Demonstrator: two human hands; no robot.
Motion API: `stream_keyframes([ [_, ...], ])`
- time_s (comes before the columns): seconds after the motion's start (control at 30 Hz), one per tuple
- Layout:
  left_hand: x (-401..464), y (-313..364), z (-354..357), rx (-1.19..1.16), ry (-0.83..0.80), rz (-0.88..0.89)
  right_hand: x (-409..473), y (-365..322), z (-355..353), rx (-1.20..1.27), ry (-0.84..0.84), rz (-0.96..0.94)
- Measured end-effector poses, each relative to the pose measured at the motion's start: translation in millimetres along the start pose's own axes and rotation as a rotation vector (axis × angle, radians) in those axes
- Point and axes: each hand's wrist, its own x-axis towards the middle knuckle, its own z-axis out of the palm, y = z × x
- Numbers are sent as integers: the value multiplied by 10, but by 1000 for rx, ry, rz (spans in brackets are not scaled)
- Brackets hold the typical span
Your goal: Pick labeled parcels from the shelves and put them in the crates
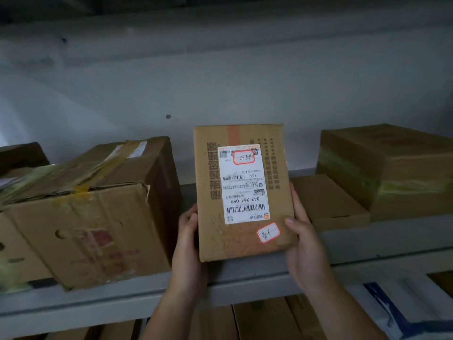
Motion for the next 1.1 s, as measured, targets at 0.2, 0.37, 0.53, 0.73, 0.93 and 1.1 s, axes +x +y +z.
stream_keyframes([
  [0.2,-21,-11,-2,13,1,-22,-14,-4,16,-11,34,23],
  [0.37,-3,-16,-28,24,-29,2,-25,-37,50,-35,66,35],
  [0.53,-15,4,-58,-3,-89,-28,-64,-75,159,-53,129,32],
  [0.73,1,13,-156,-153,-220,-5,-364,-122,309,-87,191,-49],
  [0.93,-244,5,-75,-183,-414,-11,-869,-316,218,-200,240,-163],
  [1.1,-714,-7,291,-137,-508,-17,-1284,-702,-91,-245,293,-219],
])
